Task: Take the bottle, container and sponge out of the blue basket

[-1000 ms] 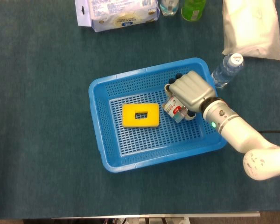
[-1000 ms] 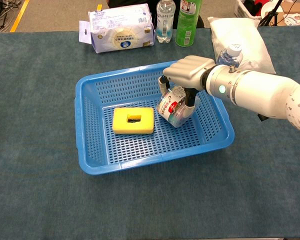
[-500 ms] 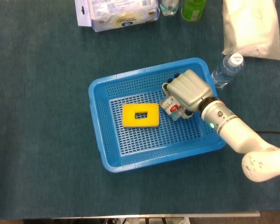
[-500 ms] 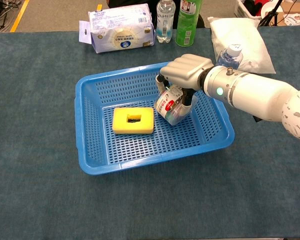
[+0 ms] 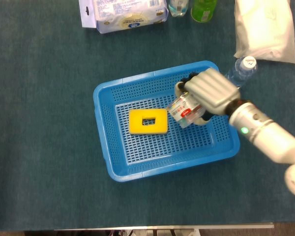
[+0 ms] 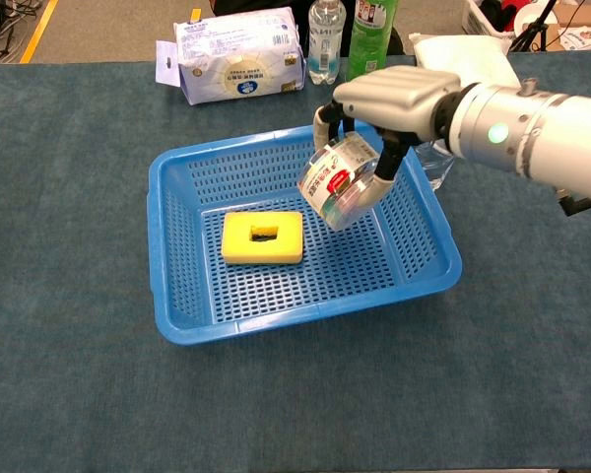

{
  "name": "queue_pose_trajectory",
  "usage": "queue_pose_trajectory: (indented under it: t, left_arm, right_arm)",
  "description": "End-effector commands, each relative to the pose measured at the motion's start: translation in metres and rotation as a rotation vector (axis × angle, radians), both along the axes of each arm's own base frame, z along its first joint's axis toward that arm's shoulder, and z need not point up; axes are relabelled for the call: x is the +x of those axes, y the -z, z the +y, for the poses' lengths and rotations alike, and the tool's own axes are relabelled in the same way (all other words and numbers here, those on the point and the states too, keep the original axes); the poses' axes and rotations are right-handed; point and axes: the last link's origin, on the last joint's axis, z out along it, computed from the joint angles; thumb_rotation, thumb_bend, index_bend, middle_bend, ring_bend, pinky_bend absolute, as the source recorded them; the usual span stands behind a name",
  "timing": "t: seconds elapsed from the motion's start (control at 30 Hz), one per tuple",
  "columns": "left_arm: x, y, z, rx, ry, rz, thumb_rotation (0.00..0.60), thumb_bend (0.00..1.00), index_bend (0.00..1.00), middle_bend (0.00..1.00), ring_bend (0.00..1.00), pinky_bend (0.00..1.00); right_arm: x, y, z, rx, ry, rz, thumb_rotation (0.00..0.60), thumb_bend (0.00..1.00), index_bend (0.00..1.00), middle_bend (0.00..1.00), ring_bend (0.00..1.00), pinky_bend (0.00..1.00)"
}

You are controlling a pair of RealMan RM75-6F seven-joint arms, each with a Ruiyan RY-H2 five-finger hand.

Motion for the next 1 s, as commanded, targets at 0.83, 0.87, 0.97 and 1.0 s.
queue_pose_trajectory:
  t: [0.83, 0.87, 0.97, 1.0]
  left_arm:
    - [0.012, 0.013, 0.009, -0.053, 0.052, -0.007, 0.600, 0.39, 0.37, 0.29, 0.17, 0.17]
    - [0.012, 0.014, 0.009, -0.053, 0.053, -0.008, 0.600, 0.39, 0.37, 0.29, 0.17, 0.17]
    - [0.013, 0.014, 0.009, -0.058, 0.058, -0.010, 0.600, 0.39, 0.37, 0.29, 0.17, 0.17]
    - [0.013, 0.014, 0.009, -0.057, 0.058, -0.010, 0.600, 0.39, 0.37, 0.29, 0.17, 0.17]
  right_arm:
    - [-0.123, -0.126, 0.020, -0.094, 0.258, 0.039, 0.600, 0.29, 0.61, 0.50, 0.50, 0.65]
    - [-0.126, -0.122, 0.021, -0.090, 0.260, 0.045, 0.600, 0.29, 0.61, 0.50, 0.50, 0.65]
    - [-0.137, -0.108, 0.020, -0.074, 0.249, 0.078, 0.600, 0.29, 0.61, 0.50, 0.50, 0.65]
    - [-0.140, -0.103, 0.020, -0.069, 0.247, 0.088, 0.600, 0.28, 0.61, 0.50, 0.50, 0.65]
